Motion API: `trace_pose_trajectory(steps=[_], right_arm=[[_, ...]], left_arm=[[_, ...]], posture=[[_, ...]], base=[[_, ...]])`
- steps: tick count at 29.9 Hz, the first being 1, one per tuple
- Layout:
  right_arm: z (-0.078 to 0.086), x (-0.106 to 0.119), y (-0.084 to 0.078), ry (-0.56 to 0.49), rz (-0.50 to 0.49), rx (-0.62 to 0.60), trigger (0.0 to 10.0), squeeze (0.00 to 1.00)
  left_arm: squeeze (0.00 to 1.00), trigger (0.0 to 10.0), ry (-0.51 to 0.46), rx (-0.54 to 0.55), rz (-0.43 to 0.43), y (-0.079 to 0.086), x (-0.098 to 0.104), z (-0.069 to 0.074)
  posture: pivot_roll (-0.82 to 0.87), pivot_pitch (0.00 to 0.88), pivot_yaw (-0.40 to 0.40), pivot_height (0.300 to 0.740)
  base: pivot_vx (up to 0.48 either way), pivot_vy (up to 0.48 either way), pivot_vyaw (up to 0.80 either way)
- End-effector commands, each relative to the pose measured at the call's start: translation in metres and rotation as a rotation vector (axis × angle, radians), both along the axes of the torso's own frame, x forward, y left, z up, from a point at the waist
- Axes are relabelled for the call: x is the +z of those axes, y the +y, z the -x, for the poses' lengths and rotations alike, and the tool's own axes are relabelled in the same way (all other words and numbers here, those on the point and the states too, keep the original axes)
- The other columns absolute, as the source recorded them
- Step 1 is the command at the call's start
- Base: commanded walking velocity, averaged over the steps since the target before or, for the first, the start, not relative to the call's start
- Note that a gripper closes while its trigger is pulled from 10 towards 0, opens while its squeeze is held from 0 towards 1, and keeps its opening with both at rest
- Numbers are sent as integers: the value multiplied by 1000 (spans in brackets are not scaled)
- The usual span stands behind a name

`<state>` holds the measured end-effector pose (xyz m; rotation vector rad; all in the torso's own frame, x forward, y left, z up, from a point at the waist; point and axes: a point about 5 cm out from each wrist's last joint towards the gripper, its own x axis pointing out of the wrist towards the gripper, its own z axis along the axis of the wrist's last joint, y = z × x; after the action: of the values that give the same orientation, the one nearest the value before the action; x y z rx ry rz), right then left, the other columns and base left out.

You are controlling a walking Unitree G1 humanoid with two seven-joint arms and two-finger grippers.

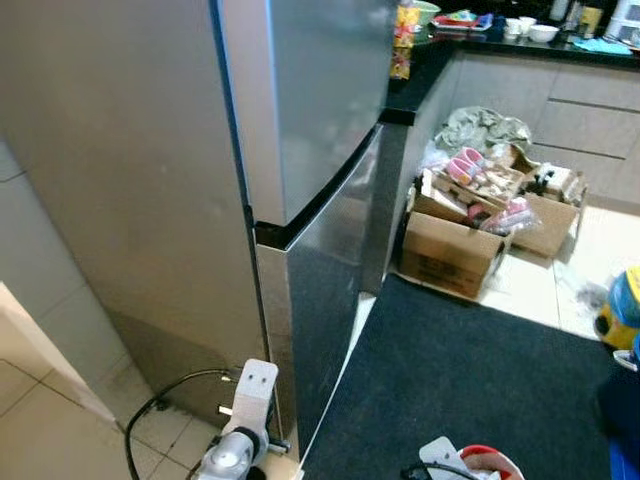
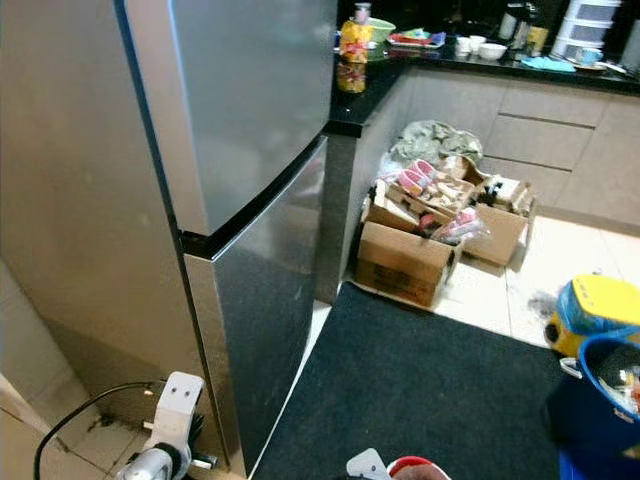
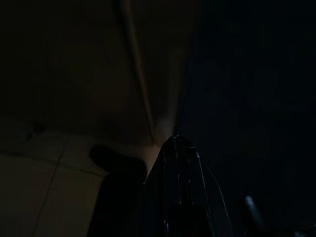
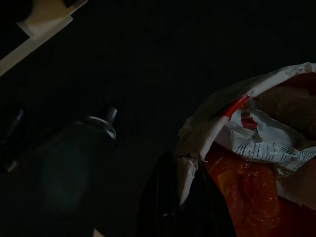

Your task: Restocking fridge

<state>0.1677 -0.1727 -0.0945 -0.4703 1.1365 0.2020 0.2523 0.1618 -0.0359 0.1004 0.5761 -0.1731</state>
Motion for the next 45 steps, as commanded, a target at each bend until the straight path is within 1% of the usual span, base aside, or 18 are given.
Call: trace_pose_trajectory(steps=[1,17,24,25,26,29,30,31,33,34,35,36,38,39,40,41,43,45], right_arm=[[-7,3,-3,-31,16,18,10000,0],[-8,4,-4,-33,17,23,10000,0],[-9,4,-2,-42,12,17,10000,0],[-9,4,-2,-46,11,15,10000,0],[-9,4,-2,-49,10,14,10000,0],[-9,4,-2,-51,9,13,10000,0],[-9,4,-2,-54,10,10,10000,0],[-9,4,-2,-54,10,10,10000,0],[-8,4,-2,-58,8,-1,10000,0],[-8,4,-2,-58,8,-1,10000,0],[-7,4,-1,-59,8,-4,10000,0],[-7,4,-1,-59,8,-4,10000,0],[-6,3,-1,-58,8,-5,10000,0],[-6,3,-2,-57,9,-4,10000,0],[-5,3,-2,-56,9,-3,10000,0],[-5,3,-2,-55,10,-3,10000,0],[-4,2,-2,-55,11,-3,10000,0],[-2,2,-2,-53,14,-5,10000,0]], left_arm=[[0,10000,3,38,0,4,-1,1],[0,10000,-4,47,4,7,0,1],[0,10000,-48,52,-33,19,13,-14],[0,9216,-66,52,-40,22,19,-21],[0,4353,-87,49,-57,26,26,-29],[0,4353,-101,48,-69,28,31,-34],[0,0,-121,46,-82,30,38,-42],[0,0,-121,46,-82,30,38,-42],[0,0,-173,64,-87,33,59,-63],[0,0,-173,64,-87,33,59,-63],[0,0,-199,97,-87,36,69,-72],[0,0,-199,97,-87,36,69,-72],[0,0,-225,137,-87,40,81,-81],[0,1020,-230,144,-84,40,84,-84],[0,1020,-231,145,-82,40,86,-85],[0,10000,-242,134,-90,39,89,-87],[0,10000,-250,125,-96,38,91,-89],[0,10000,-283,129,-114,38,102,-97]], posture=[[-5,0,-30,740],[-4,0,-33,740],[-5,0,-25,740],[-12,10,-22,740],[-16,18,-20,740],[-16,18,-20,740],[-25,35,-15,740],[-25,35,-15,740],[-37,55,-9,740],[-37,55,-9,740],[-42,61,-7,740],[-42,61,-7,740],[-45,63,-6,740],[-47,66,-6,740],[-47,66,-6,740],[-51,70,-5,740],[-51,70,-5,740],[-53,73,-4,740]], base=[[0,0,0],[0,0,0],[0,0,0],[0,0,0],[0,0,0],[0,0,0],[0,0,0],[0,0,0],[0,0,0],[0,0,0],[0,0,0],[0,0,0],[0,0,0],[0,0,0],[0,0,0],[0,0,0],[0,0,0],[0,0,0]])
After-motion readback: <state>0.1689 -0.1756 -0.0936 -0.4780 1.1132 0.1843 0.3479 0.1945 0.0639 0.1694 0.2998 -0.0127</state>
